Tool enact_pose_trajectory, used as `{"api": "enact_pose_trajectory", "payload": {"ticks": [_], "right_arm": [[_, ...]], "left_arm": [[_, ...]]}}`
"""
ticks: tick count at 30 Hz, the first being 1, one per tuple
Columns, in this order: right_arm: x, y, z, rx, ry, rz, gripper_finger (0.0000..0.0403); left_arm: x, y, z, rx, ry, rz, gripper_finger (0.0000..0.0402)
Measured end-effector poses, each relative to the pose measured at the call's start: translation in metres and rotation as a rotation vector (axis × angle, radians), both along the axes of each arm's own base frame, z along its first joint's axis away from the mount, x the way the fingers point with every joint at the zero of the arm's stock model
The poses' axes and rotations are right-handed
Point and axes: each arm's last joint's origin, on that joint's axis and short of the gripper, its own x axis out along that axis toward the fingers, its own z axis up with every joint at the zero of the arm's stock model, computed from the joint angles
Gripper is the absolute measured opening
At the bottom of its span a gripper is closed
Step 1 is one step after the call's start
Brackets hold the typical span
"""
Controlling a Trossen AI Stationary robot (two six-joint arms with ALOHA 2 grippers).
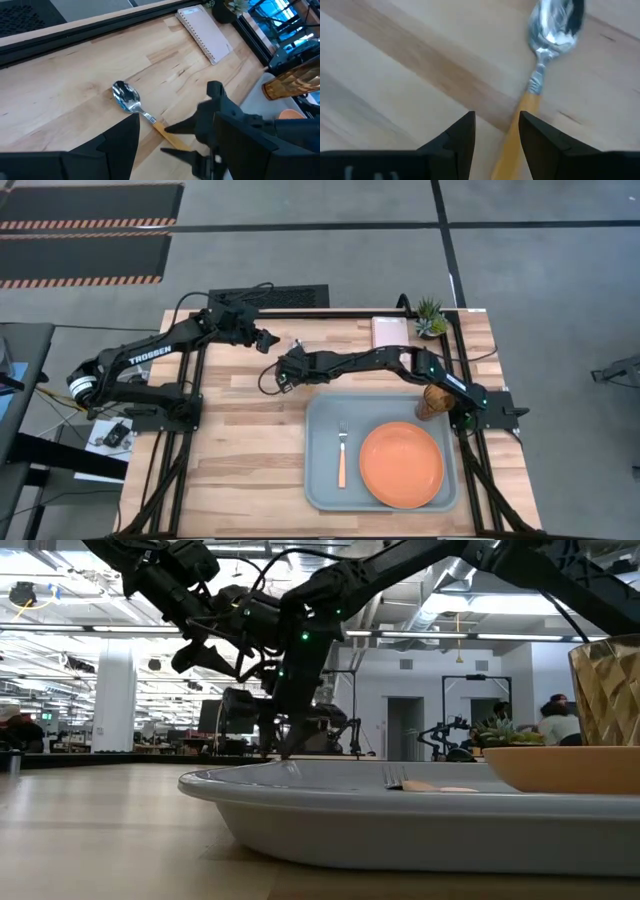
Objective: Pick and place plate/cup/fork/spoon on tray
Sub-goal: Put the orange spoon on the gray serving tray, beside the orange fork
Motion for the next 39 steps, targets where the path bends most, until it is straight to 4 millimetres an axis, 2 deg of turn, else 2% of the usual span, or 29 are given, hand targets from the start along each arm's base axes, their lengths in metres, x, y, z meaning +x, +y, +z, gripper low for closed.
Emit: {"api": "enact_pose_trajectory", "payload": {"ticks": [11,21,26,33,39], "right_arm": [[-0.006,-0.029,-0.007,0.003,0.024,-0.067,0.0197],[-0.007,-0.016,-0.009,0.049,0.063,-0.025,0.0200],[-0.006,-0.017,-0.008,0.047,0.047,-0.025,0.0196],[-0.013,-0.016,-0.024,0.054,0.043,-0.056,0.0194],[-0.014,-0.016,-0.025,0.066,0.051,-0.053,0.0172]], "left_arm": [[0.000,0.000,0.000,0.011,0.006,-0.003,0.0240],[0.000,0.000,0.000,0.020,0.010,-0.002,0.0240],[0.000,0.001,0.000,0.025,0.014,0.007,0.0240],[0.000,0.001,0.000,0.029,0.017,0.013,0.0240],[-0.001,0.001,0.000,0.032,0.020,0.019,0.0240]]}}
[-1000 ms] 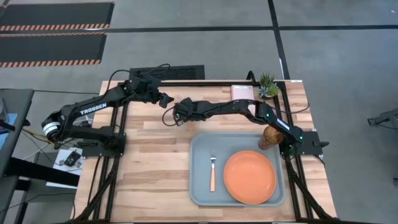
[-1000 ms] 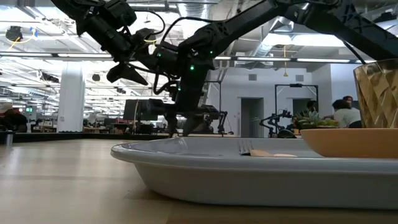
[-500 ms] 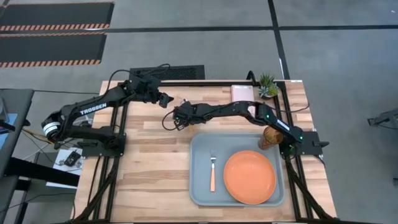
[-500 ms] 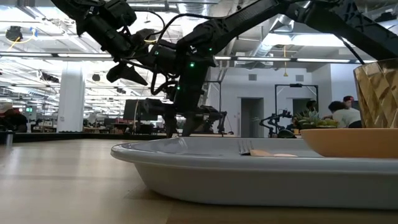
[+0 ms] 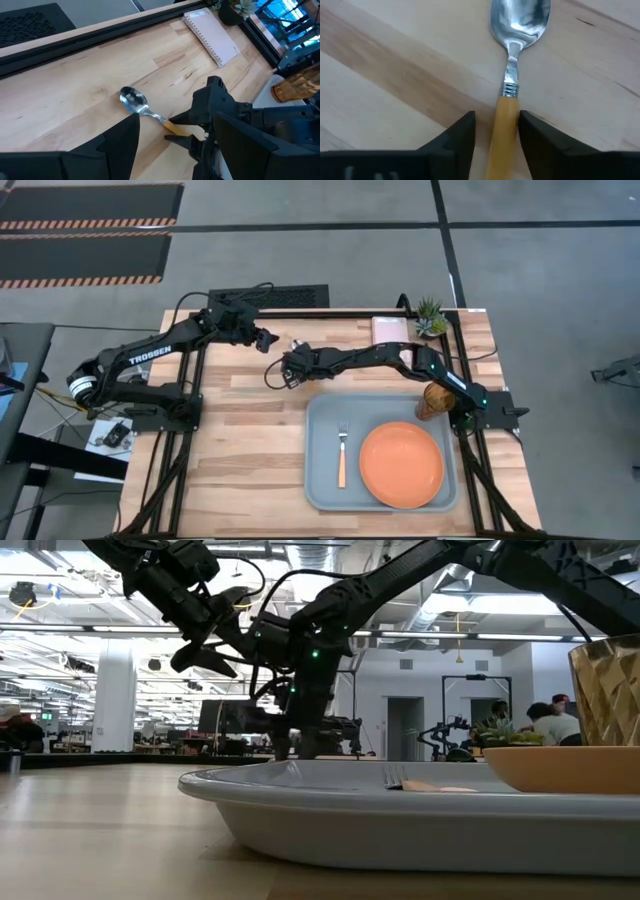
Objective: Pick and place plate/cup/fork/spoon on tray
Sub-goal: Put the orange spoon on the gray serving tray, beside the orange fork
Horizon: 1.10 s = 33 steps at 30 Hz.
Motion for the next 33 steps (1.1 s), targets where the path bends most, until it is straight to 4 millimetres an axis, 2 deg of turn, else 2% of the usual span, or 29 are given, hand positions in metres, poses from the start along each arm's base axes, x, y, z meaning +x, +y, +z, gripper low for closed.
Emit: {"api": "enact_pose_trajectory", "payload": {"ticks": [9,17,29,33], "right_arm": [[-0.003,0.001,-0.002,0.047,0.032,0.014,0.0028],[-0.004,-0.001,0.001,0.075,0.027,0.013,0.0027],[0.000,-0.001,0.035,0.119,0.078,0.009,0.0030],[-0.001,-0.001,0.041,0.109,0.084,-0.003,0.0030]], "left_arm": [[0.000,0.000,0.000,0.005,0.004,0.009,0.0240],[0.000,0.000,0.000,0.004,0.004,0.010,0.0240],[0.001,-0.002,0.001,-0.031,-0.024,-0.042,0.0240],[-0.003,-0.004,0.006,-0.007,-0.042,-0.053,0.0240]]}}
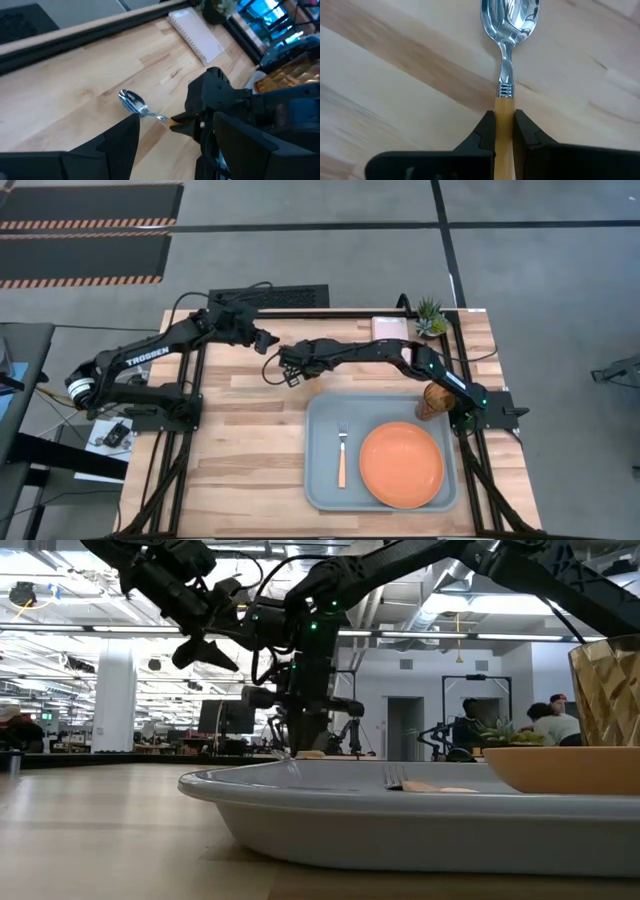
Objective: Pick and place plate/cup/fork/spoon on tray
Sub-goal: Put the orange spoon on the gray serving tray, beside the orange fork
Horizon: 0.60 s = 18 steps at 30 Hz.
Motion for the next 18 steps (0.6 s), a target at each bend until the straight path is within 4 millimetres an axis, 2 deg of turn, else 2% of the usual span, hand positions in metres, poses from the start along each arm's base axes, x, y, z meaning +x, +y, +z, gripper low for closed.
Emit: {"api": "enact_pose_trajectory", "payload": {"ticks": [5,8,13,18], "right_arm": [[-0.002,0.000,0.007,0.010,0.021,-0.022,0.0028],[-0.004,0.009,0.014,0.013,0.053,-0.024,0.0032],[-0.001,0.036,0.029,0.023,0.045,-0.013,0.0027],[-0.003,0.074,0.046,0.041,0.062,-0.022,0.0039]], "left_arm": [[-0.015,-0.001,0.016,0.047,-0.060,0.031,0.0240],[-0.027,-0.002,0.026,0.082,-0.097,0.063,0.0240],[-0.040,-0.006,0.037,0.117,-0.147,0.079,0.0240],[-0.044,-0.011,0.043,0.114,-0.184,0.051,0.0240]]}}
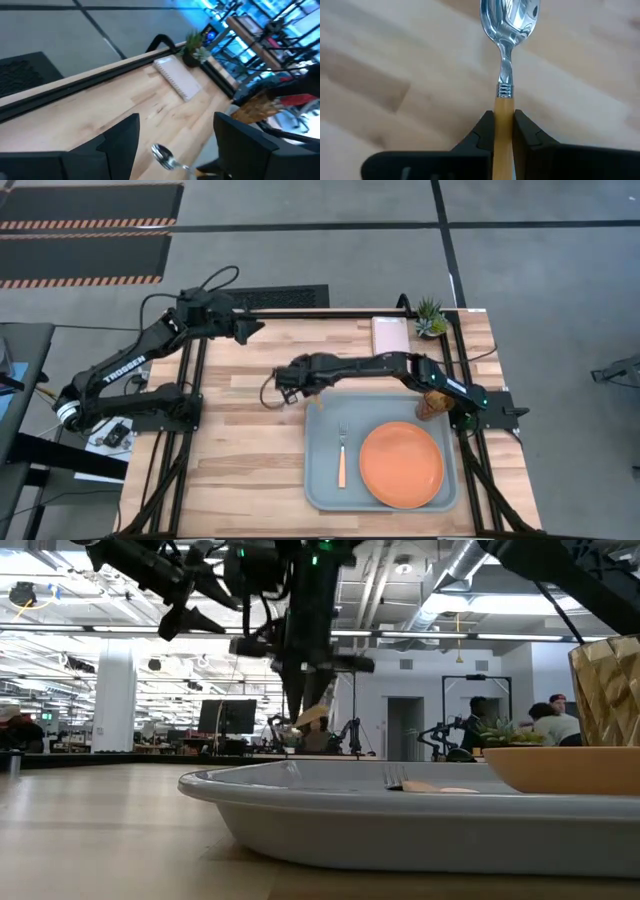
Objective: Pick and place plate/cup/fork/spoon on tray
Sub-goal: Put the orange spoon on the gray serving tray, beside the orange fork
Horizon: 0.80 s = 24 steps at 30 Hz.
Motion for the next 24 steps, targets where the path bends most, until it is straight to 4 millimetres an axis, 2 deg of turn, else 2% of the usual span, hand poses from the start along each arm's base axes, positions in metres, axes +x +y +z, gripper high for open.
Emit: {"api": "enact_pose_trajectory", "payload": {"ticks": [6,12,15,17,20,24], "right_arm": [[-0.008,0.059,0.011,0.022,0.013,-0.044,0.0038],[-0.023,0.128,0.010,0.067,-0.028,-0.191,0.0046],[-0.033,0.155,0.010,0.066,-0.039,-0.273,0.0047],[-0.040,0.167,0.010,0.055,-0.035,-0.315,0.0048],[-0.046,0.173,0.010,0.040,-0.016,-0.358,0.0048],[-0.043,0.178,-0.001,0.050,-0.024,-0.393,0.0048]], "left_arm": [[0.000,-0.003,0.001,-0.039,-0.033,-0.066,0.0240],[0.001,-0.006,0.002,-0.094,-0.070,-0.142,0.0240],[0.001,-0.006,0.002,-0.114,-0.081,-0.167,0.0240],[0.001,-0.007,0.002,-0.126,-0.089,-0.186,0.0240],[0.002,-0.008,0.002,-0.146,-0.099,-0.206,0.0240],[0.002,-0.008,0.002,-0.167,-0.108,-0.221,0.0240]]}}
